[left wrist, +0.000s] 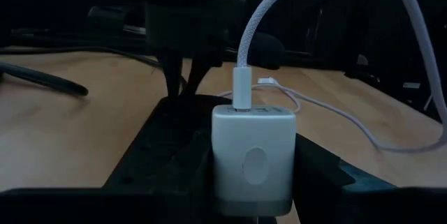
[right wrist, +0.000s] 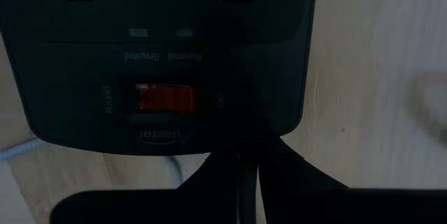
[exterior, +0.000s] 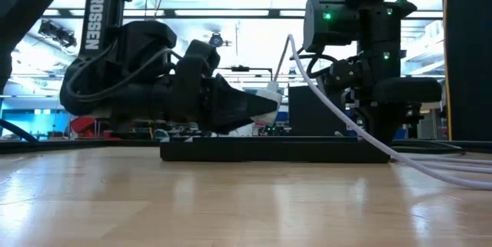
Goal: Insert USB
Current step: Insert the white charger adapter into the black outlet extension
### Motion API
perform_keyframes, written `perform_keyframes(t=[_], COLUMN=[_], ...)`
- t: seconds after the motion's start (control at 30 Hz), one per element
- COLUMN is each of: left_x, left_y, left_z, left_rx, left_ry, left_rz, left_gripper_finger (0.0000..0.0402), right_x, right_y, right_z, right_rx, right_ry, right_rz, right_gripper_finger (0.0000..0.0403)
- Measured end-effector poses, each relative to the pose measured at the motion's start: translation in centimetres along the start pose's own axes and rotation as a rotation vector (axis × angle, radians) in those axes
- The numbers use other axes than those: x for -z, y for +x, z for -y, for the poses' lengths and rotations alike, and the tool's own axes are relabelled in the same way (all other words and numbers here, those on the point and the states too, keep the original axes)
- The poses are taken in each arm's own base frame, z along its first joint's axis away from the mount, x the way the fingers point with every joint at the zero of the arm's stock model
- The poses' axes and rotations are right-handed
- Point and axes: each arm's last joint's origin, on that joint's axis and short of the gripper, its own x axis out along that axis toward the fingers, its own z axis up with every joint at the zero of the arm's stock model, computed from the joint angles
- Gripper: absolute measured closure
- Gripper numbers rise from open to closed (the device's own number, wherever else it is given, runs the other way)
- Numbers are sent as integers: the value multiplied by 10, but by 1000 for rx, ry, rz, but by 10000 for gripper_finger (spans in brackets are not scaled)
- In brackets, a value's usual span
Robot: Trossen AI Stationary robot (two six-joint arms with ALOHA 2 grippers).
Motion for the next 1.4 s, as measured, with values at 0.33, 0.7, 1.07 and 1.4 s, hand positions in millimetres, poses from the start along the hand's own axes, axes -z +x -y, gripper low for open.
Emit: perform_keyframes(t=[0.33, 0.7, 1.07, 1.4], left_x=[0, -3, -6, -2], left_y=[-3, -14, -8, -11], left_z=[-2, -2, -3, -4], left_rx=[-7, -14, -10, -32], left_ry=[0, 8, 19, 18], left_rz=[-5, -24, -5, -43], left_gripper_finger=[273, 273, 273, 273], right_x=[-1, -2, -4, -4], right_y=[0, 0, 0, -1], right_z=[0, 0, -1, -1], right_rx=[0, -3, -7, -10], right_ry=[2, 2, 4, 4], right_rz=[11, 16, 37, 38], right_gripper_finger=[401, 401, 401, 401])
